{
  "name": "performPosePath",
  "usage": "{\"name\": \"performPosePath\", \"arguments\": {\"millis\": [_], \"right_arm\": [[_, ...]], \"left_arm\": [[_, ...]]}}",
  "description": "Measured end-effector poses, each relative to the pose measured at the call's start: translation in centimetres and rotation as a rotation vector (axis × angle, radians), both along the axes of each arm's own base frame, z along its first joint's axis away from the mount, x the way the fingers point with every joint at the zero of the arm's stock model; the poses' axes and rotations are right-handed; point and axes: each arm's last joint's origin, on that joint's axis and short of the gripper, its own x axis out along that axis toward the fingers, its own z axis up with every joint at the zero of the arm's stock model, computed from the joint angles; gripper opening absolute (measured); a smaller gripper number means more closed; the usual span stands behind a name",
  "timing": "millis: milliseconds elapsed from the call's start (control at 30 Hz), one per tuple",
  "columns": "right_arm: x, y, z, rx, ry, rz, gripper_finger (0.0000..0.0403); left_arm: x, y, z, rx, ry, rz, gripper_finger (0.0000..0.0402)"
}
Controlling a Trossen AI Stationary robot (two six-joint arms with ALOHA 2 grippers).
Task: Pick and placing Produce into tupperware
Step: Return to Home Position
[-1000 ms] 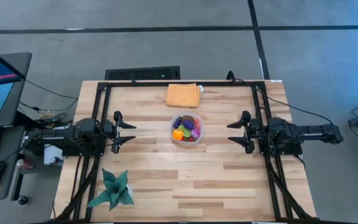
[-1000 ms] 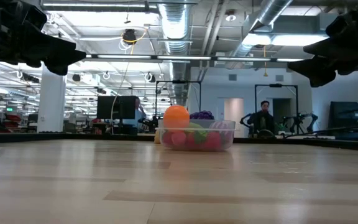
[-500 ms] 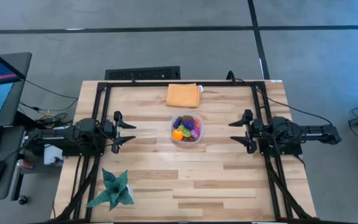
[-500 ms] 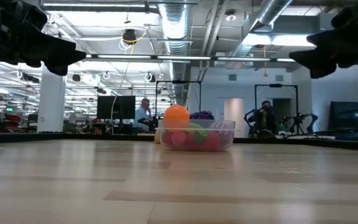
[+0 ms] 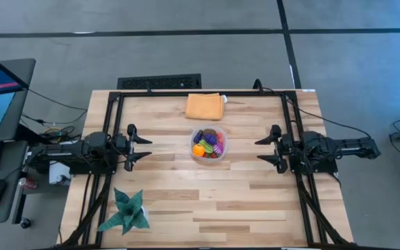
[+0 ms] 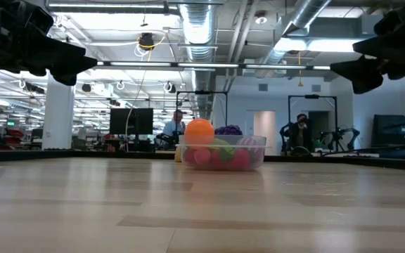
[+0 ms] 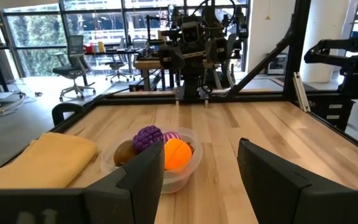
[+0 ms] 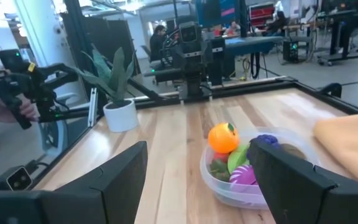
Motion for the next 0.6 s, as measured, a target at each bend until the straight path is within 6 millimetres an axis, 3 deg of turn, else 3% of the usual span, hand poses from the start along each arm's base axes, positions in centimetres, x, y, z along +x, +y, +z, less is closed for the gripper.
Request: {"name": "performPosePath", "arguments": {"millis": [467,600], "right_arm": [[-0.01,-0.01,0.01,0.037,0.004,-0.002,0.0306],[-0.01,-0.02,0.01,-0.028,0.000,-0.003,0.0306]], "left_arm": [[0.00,0.00,0.00,-0.032,-0.001,-0.001,0.0194],[0.00,0.00,0.00,-0.022,0.000,0.000,0.0194]]}}
